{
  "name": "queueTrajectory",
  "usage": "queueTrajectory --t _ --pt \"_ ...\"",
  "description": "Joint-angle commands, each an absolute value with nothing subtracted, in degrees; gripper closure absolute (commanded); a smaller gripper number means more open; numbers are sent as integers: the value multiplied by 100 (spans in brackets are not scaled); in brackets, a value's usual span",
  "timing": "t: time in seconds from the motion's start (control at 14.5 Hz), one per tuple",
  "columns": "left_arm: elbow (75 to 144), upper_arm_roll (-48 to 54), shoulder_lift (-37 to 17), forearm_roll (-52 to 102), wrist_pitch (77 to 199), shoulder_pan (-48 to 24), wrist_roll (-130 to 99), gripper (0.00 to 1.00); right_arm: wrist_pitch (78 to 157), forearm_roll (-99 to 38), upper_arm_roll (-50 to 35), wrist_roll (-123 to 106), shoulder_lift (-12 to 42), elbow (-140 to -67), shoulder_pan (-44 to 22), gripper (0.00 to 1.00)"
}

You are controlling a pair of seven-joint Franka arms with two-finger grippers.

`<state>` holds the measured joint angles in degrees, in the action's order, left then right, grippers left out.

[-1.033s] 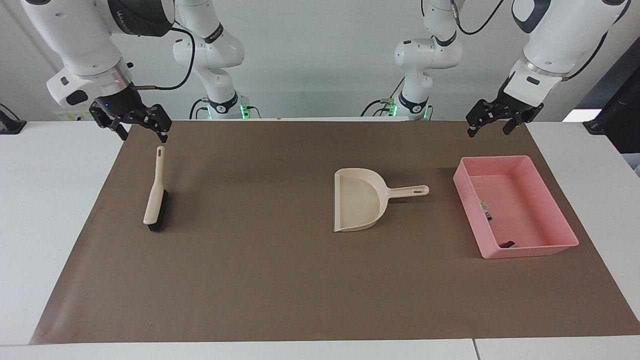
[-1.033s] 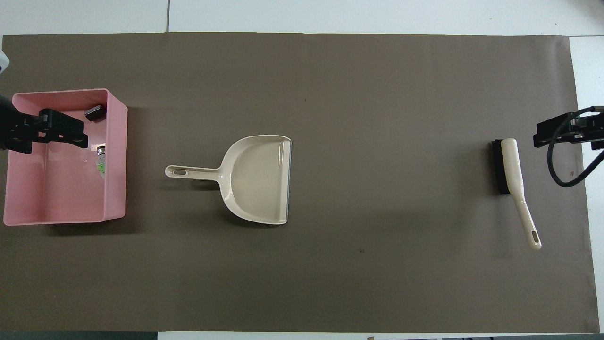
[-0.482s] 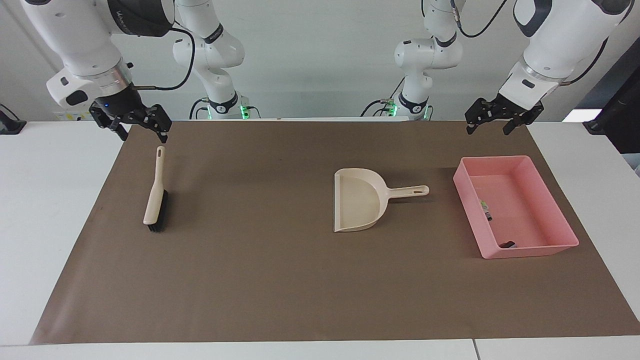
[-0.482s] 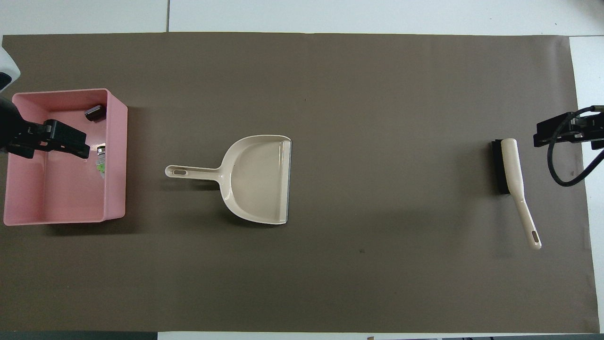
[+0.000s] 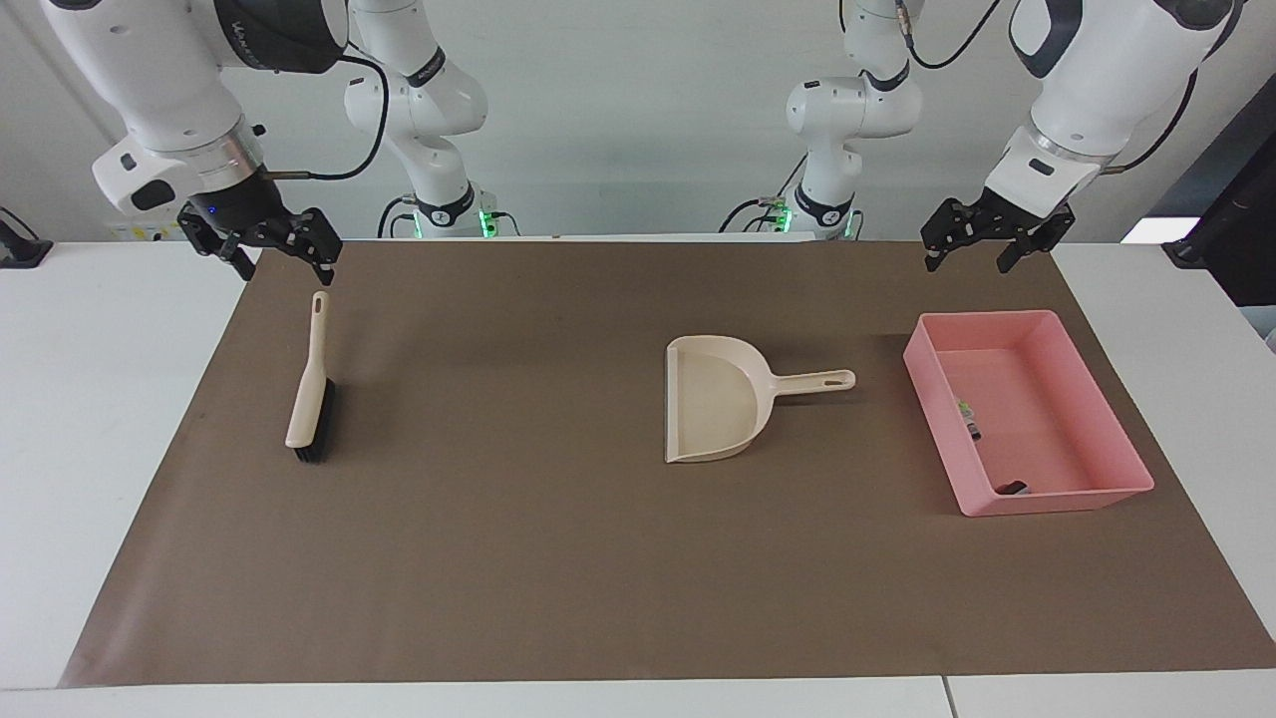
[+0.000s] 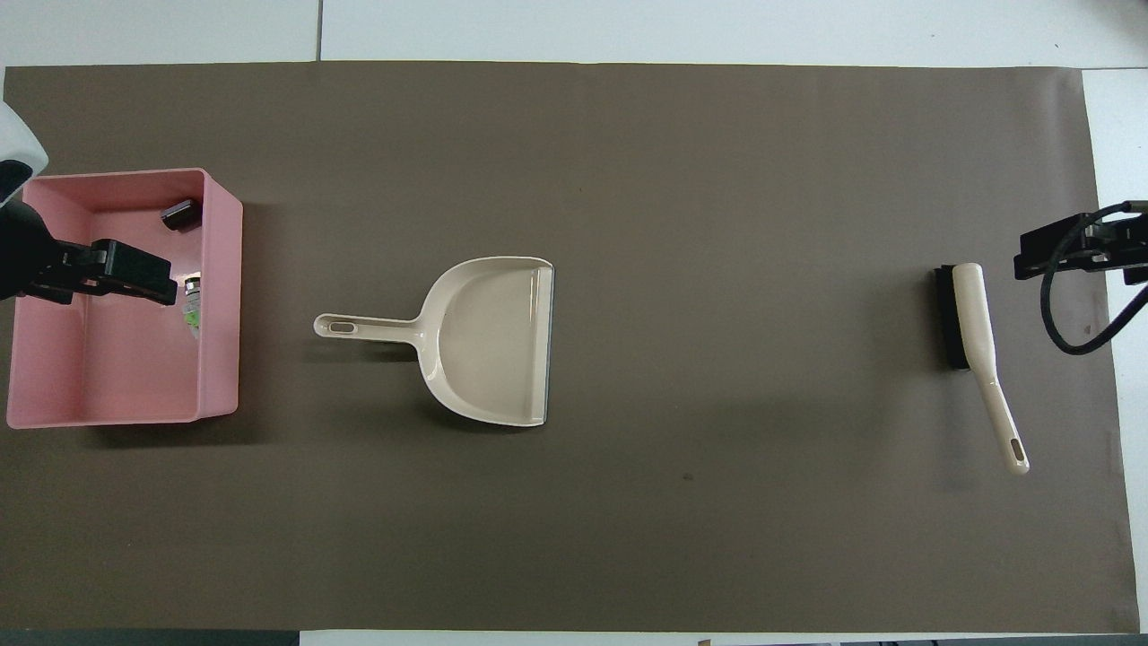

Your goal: Clean e-waste and dump in bin

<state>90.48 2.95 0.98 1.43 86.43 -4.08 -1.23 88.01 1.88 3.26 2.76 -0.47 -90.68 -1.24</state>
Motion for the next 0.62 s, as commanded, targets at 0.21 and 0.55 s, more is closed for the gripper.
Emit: queueTrajectory --t 0.21,0.55 --pt "9255 281 237 62 9000 -413 -35 1 8859 105 369 158 -158 -9202 -141 0" --pt "9290 272 246 62 8991 -404 -35 1 9113 211 299 62 -106 -9071 -149 0"
